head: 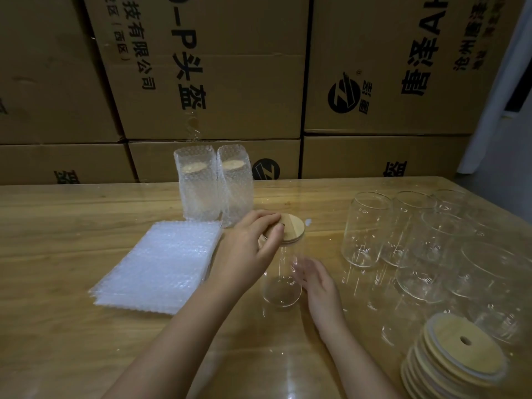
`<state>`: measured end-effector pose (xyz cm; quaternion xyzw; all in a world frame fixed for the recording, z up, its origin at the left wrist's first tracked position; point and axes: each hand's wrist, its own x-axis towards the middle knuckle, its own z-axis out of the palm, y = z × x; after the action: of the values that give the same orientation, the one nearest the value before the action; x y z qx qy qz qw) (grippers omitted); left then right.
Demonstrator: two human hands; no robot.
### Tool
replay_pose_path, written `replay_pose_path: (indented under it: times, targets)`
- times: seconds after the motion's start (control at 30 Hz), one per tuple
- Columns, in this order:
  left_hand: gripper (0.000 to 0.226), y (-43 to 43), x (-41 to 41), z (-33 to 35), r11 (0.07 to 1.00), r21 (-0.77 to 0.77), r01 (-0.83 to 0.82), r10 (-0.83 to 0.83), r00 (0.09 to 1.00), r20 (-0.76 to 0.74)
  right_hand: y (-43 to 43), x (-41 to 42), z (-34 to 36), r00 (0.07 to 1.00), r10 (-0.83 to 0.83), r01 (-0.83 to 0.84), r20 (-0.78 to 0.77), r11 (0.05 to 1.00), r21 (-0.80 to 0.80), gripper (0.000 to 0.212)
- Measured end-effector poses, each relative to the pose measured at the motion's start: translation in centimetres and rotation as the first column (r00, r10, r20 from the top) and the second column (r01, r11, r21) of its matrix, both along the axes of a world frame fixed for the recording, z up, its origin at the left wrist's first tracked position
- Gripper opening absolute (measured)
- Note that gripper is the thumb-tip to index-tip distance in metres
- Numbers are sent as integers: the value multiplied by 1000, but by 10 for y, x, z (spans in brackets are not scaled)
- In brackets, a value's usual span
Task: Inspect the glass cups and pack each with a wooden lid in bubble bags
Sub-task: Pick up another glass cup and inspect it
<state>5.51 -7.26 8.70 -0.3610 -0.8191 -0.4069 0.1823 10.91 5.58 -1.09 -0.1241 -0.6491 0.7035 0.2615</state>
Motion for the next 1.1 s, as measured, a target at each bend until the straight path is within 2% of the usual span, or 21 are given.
replay_pose_path:
  times: [0.03, 0.1, 0.17, 0.2, 0.23, 0.3, 0.37, 0.47, 0.67, 0.73, 0.8, 0.83, 0.87, 0.9, 0.93, 0.97, 1.0, 1.03, 1.1]
  targets:
    - [32, -1, -1, -3, 999, 30, 43, -45, 997, 70, -1, 3, 5, 999, -33, 34, -25, 999, 35, 19]
    - [43, -3, -2, -10, 976, 185, 116, -167, 941, 293, -2, 9, 23, 988, -97, 109, -122, 990, 88, 21]
    - [73, -7, -4, -23, 940, 311, 139, -275, 848, 454, -1, 14, 49, 978, -41, 75, -205, 984, 163, 31]
    - [90, -7, -5, -30, 942, 291, 166, -296, 820, 490, 0, 15, 64, 981, 31, 19, -189, 967, 255, 42]
    - [99, -6, -4, -35, 944, 254, 211, -317, 797, 515, 3, 14, 77, 988, 99, -45, -123, 924, 380, 49]
    - [96, -3, -2, -43, 939, 225, 260, -343, 767, 542, 6, 8, 98, 984, 174, -167, 47, 782, 600, 57]
    - [93, -1, -4, -47, 926, 264, 270, -375, 746, 550, 10, 2, 107, 971, 191, -235, 142, 689, 685, 56]
    - [89, -2, -8, -51, 911, 288, 295, -410, 725, 554, 8, -1, 106, 973, 171, -229, 154, 663, 713, 55]
    - [97, -1, -7, -53, 907, 284, 312, -419, 738, 529, -7, -2, 95, 997, 24, -66, 69, 692, 719, 55]
    - [98, -10, -13, -46, 903, 190, 386, -425, 732, 533, -11, -3, 94, 998, -7, -39, 62, 698, 715, 54]
    - [88, -27, -28, -30, 895, -6, 445, -379, 767, 518, -11, -4, 97, 996, 1, -63, 88, 707, 704, 54]
    - [75, -38, -37, -22, 910, -125, 396, -296, 829, 475, -9, -4, 100, 993, 14, -93, 117, 703, 705, 54]
    - [58, -49, -48, -15, 934, -241, 265, -151, 901, 406, -8, -5, 104, 988, 31, -133, 154, 691, 711, 55]
    - [41, -59, -58, -11, 929, -363, 65, 51, 952, 301, -6, -4, 108, 980, 52, -177, 194, 675, 716, 57]
    - [34, -66, -67, -9, 862, -483, -156, 261, 952, 159, -5, -4, 112, 970, 75, -223, 232, 660, 717, 59]
    - [37, -70, -73, -11, 741, -589, -323, 410, 912, 16, -3, -3, 117, 959, 97, -264, 267, 648, 714, 61]
    - [42, -73, -79, -15, 621, -677, -396, 484, 873, -67, -3, -3, 121, 949, 114, -297, 295, 641, 708, 62]
    - [44, -75, -84, -20, 547, -737, -397, 511, 856, -81, -2, -3, 125, 940, 126, -321, 316, 636, 702, 62]
    - [38, -76, -92, -27, 502, -800, -329, 507, 861, -36, 1, -3, 131, 929, 146, -352, 340, 635, 688, 60]
